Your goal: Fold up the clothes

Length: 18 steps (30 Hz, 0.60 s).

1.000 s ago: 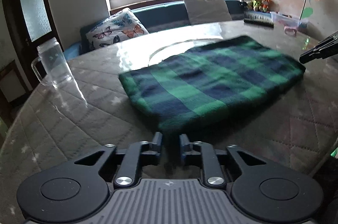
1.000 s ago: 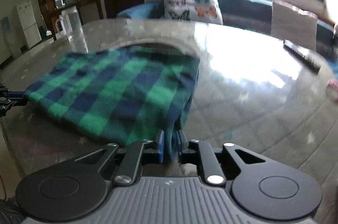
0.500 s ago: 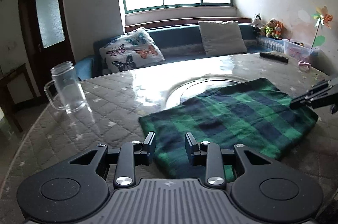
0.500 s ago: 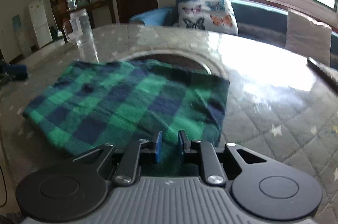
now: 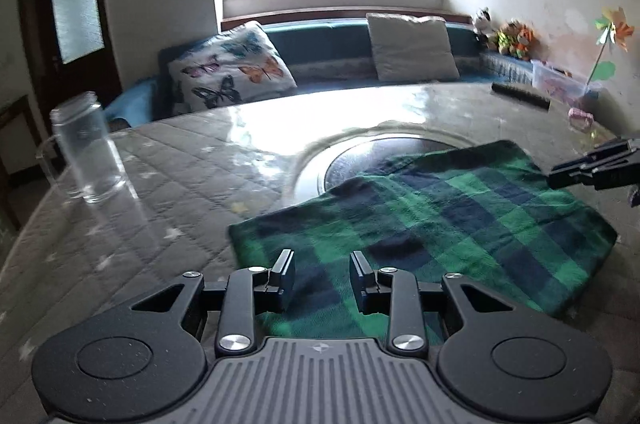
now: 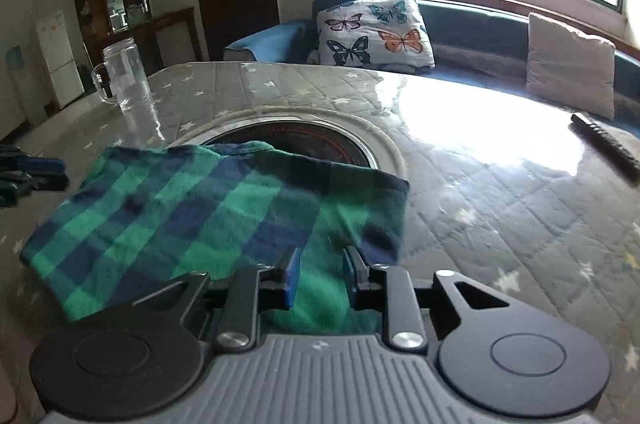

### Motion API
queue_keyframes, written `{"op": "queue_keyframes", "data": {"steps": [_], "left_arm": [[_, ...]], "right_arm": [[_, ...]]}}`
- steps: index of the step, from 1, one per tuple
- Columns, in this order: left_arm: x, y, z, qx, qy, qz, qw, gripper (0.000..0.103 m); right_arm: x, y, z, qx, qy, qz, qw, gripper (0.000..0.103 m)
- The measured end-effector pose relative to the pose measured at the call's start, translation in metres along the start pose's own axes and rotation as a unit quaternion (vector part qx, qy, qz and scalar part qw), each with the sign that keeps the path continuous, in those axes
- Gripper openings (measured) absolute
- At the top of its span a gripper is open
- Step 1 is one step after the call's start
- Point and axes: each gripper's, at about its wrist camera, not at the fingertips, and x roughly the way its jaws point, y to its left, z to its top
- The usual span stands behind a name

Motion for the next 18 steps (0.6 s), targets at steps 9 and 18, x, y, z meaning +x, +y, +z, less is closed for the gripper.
{"op": "queue_keyframes", "data": {"steps": [9,18], "left_arm": [[0.050,0.030,0.001,-0.028,0.051,0.023,0.9980,0.033],[0.069,0.015,0.023,-0.009,0.035,0.010,0.9993,0.031]], "right_arm": [[0.029,-0.026,0.009,0.029,0.020,-0.030,0.999,0.023],[0.061,-0.024,0.044,0.020,0.017,-0.017,1.000,0.023]]}}
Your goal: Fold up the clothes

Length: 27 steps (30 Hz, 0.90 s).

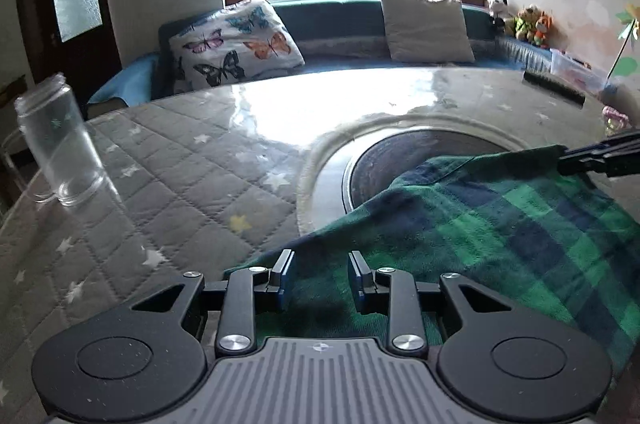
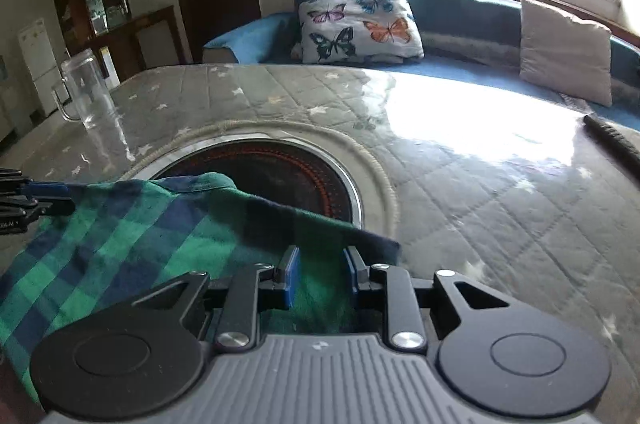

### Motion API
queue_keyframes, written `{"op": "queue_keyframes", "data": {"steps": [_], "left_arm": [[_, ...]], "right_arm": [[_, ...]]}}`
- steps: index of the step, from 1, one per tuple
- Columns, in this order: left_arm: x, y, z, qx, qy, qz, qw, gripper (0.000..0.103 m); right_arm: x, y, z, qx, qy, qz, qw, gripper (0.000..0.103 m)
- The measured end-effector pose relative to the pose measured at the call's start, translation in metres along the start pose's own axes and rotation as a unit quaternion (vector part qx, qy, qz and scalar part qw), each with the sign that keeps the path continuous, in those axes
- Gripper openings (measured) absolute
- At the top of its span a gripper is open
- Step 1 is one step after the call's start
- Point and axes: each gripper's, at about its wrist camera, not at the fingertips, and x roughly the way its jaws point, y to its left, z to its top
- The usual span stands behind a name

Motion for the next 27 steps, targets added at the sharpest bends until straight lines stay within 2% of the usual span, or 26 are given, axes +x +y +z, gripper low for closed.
{"op": "queue_keyframes", "data": {"steps": [3,8,12,17,22,26,27], "left_arm": [[0.013,0.003,0.001,-0.001,0.010,0.011,0.9999,0.032],[0.007,0.003,0.008,-0.011,-0.005,0.001,0.9999,0.031],[0.008,-0.015,0.022,0.001,-0.016,-0.019,0.9997,0.032],[0.032,-0.028,0.036,0.007,0.011,-0.023,0.9996,0.032],[0.049,-0.022,0.035,-0.002,0.033,-0.008,0.9994,0.034],[0.039,-0.009,0.031,-0.025,0.025,-0.006,0.9994,0.035],[0.034,-0.006,0.031,-0.031,0.020,-0.003,0.9993,0.039]], "right_arm": [[0.015,-0.007,0.003,0.011,0.010,-0.012,1.000,0.023],[0.012,-0.007,0.010,0.022,0.001,-0.017,1.000,0.023],[0.013,0.015,0.023,0.006,-0.011,0.024,1.000,0.023],[0.039,0.045,0.033,-0.016,0.006,0.061,0.998,0.023],[0.065,0.051,0.030,-0.017,0.029,0.039,0.999,0.023],[0.053,0.054,0.029,-0.024,0.018,0.038,0.999,0.024],[0.046,0.057,0.028,-0.032,0.013,0.040,0.999,0.028]]}}
